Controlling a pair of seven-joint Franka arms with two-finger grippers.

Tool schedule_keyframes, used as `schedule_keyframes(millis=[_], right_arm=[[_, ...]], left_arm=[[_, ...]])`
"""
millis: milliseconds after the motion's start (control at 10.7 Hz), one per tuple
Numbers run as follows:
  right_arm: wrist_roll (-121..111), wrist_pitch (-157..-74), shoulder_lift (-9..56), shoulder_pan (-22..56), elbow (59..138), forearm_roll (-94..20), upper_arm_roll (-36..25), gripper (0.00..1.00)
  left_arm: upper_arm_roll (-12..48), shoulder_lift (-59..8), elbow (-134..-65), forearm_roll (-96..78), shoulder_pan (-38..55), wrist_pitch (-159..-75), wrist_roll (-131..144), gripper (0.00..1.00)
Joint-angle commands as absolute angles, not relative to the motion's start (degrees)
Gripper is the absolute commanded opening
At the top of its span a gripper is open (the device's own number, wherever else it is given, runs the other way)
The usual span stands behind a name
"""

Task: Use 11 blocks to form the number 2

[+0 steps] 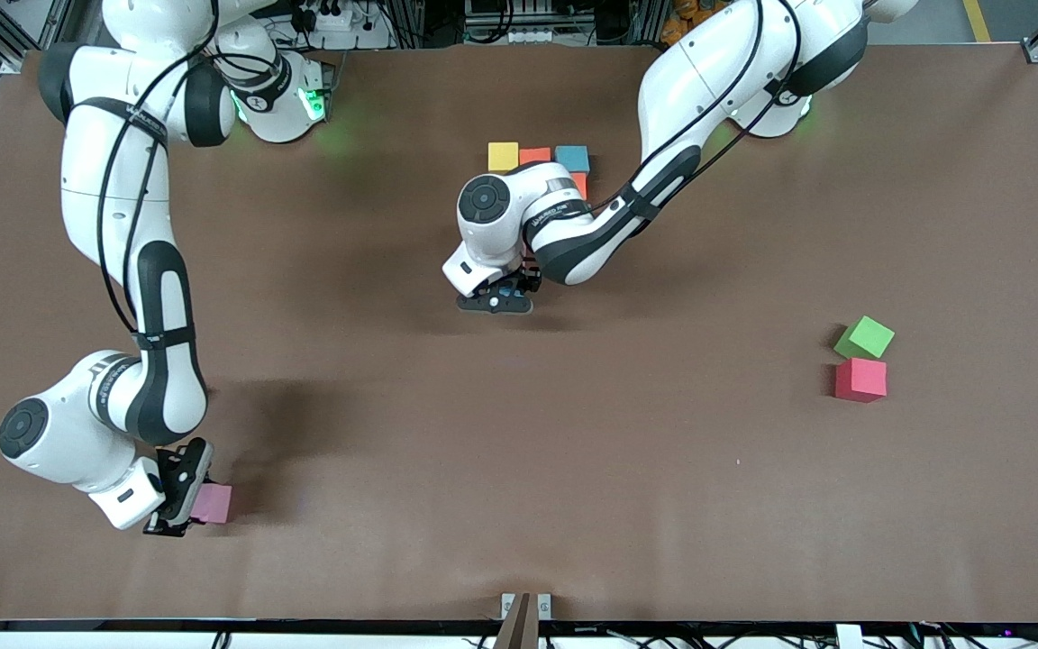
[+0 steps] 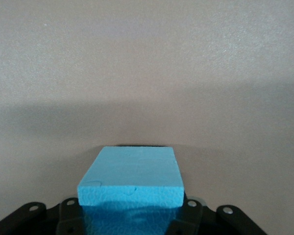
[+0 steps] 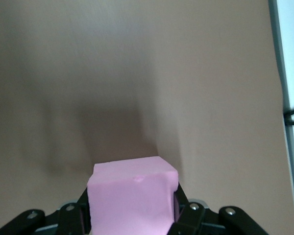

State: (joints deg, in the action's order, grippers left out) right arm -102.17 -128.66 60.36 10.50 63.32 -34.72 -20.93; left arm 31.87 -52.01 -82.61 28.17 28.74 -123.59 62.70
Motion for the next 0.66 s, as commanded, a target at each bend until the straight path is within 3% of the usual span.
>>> schedule_keyframes(millis=[0, 469, 563], right_arm=[[-98.18, -124.38, 58.80, 12.21, 63.02, -34.10, -20.48, 0.21], [-95.54, -119.19, 56.60, 15.38, 63.28, -34.19, -20.66, 0.21], [-93.71, -117.09, 56.51, 15.55, 63.28, -34.10, -20.65, 0.21]], left_arm=[[31.55, -53.00, -81.65, 28.65, 29.44, -123.84, 63.19, 0.06], [31.55, -53.61, -81.56, 28.56, 29.44, -124.98, 63.28, 0.10], [31.55, -53.61, -81.56, 28.39, 29.44, -125.07, 63.54, 0.62]])
